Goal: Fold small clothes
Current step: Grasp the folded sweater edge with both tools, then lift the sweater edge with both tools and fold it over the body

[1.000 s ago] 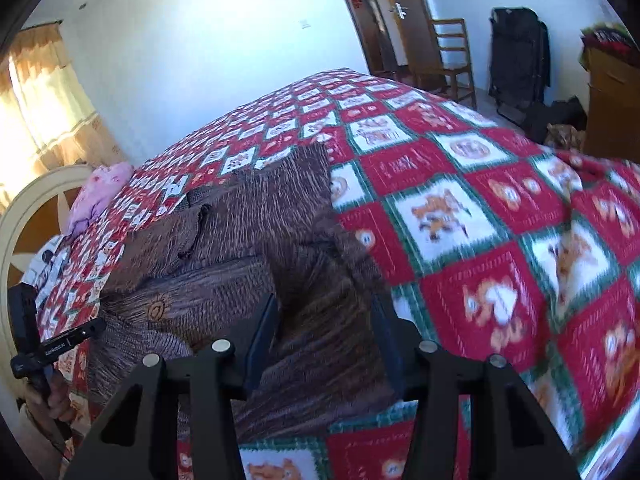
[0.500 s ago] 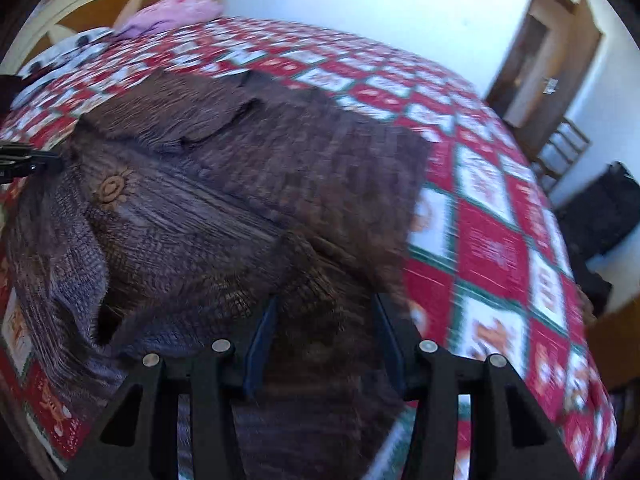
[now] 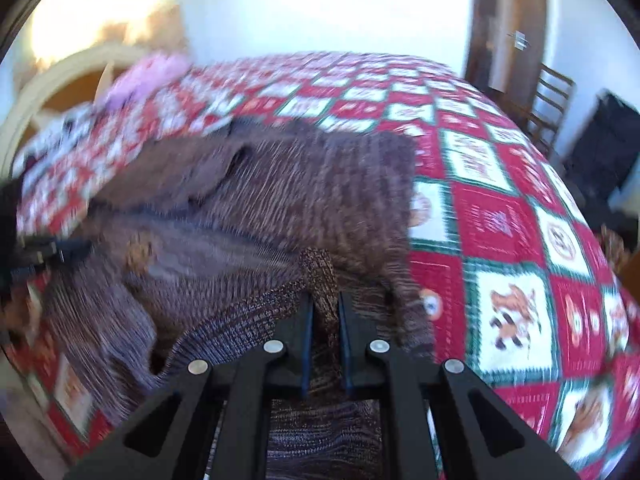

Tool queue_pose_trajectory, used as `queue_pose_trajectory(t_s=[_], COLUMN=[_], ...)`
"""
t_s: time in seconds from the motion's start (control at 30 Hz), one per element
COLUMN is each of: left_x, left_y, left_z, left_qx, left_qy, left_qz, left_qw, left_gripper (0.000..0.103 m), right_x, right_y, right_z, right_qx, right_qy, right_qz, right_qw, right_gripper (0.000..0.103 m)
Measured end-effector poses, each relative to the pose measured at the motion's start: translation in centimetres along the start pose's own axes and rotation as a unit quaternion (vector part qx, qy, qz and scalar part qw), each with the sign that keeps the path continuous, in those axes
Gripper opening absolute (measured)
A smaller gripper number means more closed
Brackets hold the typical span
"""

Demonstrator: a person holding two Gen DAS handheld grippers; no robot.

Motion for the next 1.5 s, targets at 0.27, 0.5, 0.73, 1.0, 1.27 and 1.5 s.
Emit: queue_pose_trajectory(t_s=[0.27, 0.5, 0.73, 1.0, 1.27, 1.5], left_x=[0.0, 0.0, -0.5, -0.5, -1.8, -3.0], left_y=[0.3, 0.8, 0.9, 0.5, -4.1, -7.1], left_z=[-0.2, 0.0, 0.3, -1.0, -6.0, -7.2], left_qx=[-0.012, -0.012, -0.005, 0.010, 0.097, 0.138], left_qy=[0.016, 0.004, -0.024, -0.033, -0.036, -0.055], left_qz=[-0.021, -0.002, 0.012, 0.009, -0.039, -0.046], left_qw=[0.9996, 0.9999, 0.9996, 0.9994, 0.9939, 0.9878], left_gripper=[0.067, 0.080, 0.023, 0.010, 0.010, 0.010], right_x=[0.2, 0.3, 0.2, -1.6, 0.6, 0.0], right_y=[1.2, 1.4, 1.7, 0.5, -4.9, -8.4], right_z=[1.2, 2.5, 3.0, 0.3, -6.6, -8.3], right_qx=[-0.027, -0.050, -0.043, -0.002, 0.102, 0.152], right_qy=[-0.004, 0.009, 0.010, 0.052, 0.067, 0.095], right_qz=[0.010, -0.013, -0.005, -0.035, 0.056, 0.042], right_qw=[1.000, 0.999, 0.999, 0.998, 0.991, 0.983], right_gripper=[0.012, 0.020, 0.042, 0.010, 0.006, 0.005])
Point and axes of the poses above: each gripper's, at about its wrist camera, not at the fingertips, and z roughly the way its jaws point, x to its right, y to its underside, the point moved 7 cm from there along z, roughly the way its jaws point, and after that the axes turned 12 degrees about x, right-handed, at the moved point
